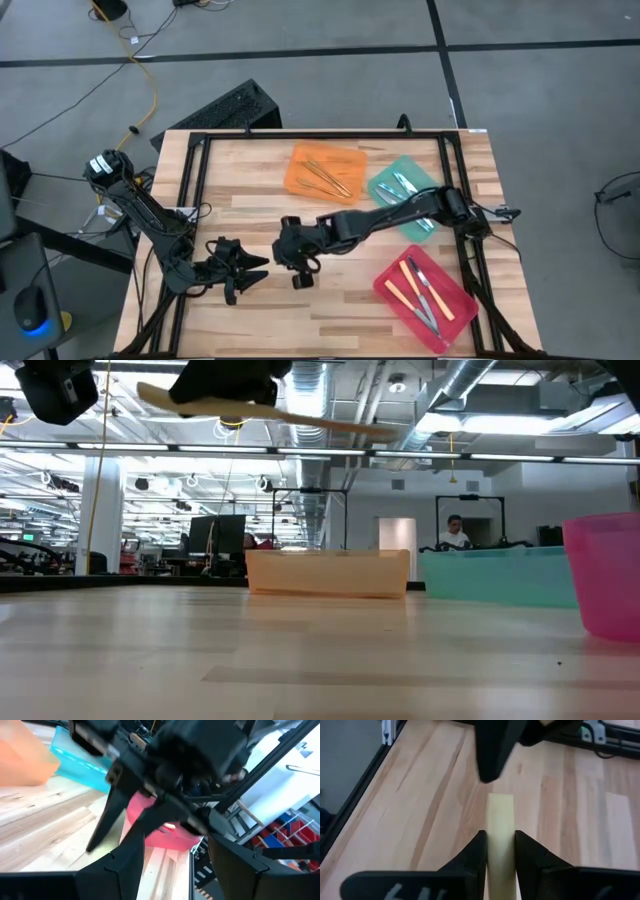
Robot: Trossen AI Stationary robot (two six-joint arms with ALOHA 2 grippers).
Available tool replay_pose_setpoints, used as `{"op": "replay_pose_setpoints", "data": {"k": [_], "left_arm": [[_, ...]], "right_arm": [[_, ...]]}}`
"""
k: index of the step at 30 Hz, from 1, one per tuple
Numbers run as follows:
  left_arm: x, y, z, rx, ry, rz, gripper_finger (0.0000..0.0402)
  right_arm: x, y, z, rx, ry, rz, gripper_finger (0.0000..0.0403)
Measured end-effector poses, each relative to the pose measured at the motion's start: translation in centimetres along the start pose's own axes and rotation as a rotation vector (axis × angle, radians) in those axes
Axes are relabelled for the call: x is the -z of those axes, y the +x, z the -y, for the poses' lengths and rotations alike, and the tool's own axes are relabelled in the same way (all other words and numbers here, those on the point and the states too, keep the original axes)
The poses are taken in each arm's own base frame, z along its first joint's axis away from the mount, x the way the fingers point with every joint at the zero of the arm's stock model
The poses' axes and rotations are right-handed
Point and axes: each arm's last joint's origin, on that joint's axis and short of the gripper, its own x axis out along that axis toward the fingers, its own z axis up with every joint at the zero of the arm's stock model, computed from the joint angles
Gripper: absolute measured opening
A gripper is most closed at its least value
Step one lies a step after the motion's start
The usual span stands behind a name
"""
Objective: Sort silverware by color (type)
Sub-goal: Put the yellow knife into the red bin
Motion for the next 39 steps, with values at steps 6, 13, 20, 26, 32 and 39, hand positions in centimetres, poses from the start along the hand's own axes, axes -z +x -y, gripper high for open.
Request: {"op": "replay_pose_setpoints", "data": {"k": [6,13,20,26,32,39], "left_arm": [[0.0,0.0,0.0,0.0,0.016,-0.001,0.0201],[0.1,0.0,0.1,0.025,0.057,-0.027,0.0201],[0.1,0.0,0.1,0.03,0.095,-0.031,0.0201],[0.1,0.0,0.0,0.025,0.107,-0.035,0.0201],[0.2,0.0,-0.1,0.012,0.122,-0.032,0.0201],[0.1,0.0,-0.1,-0.004,0.115,-0.014,0.0201]], "right_arm": [[-1.6,-2.5,1.7,0.021,-0.03,-0.054,0.0088],[-3.5,-5.9,3.5,0.047,-0.018,-0.079,0.0088],[-4.6,-11.0,4.3,0.105,-0.037,-0.077,0.0088],[-4.7,-16.8,5.0,0.227,-0.018,-0.076,0.0088],[-3.5,-23.1,4.7,0.333,0.064,-0.125,0.0088],[-1.2,-29.9,2.8,0.492,0.225,-0.149,0.0088]]}}
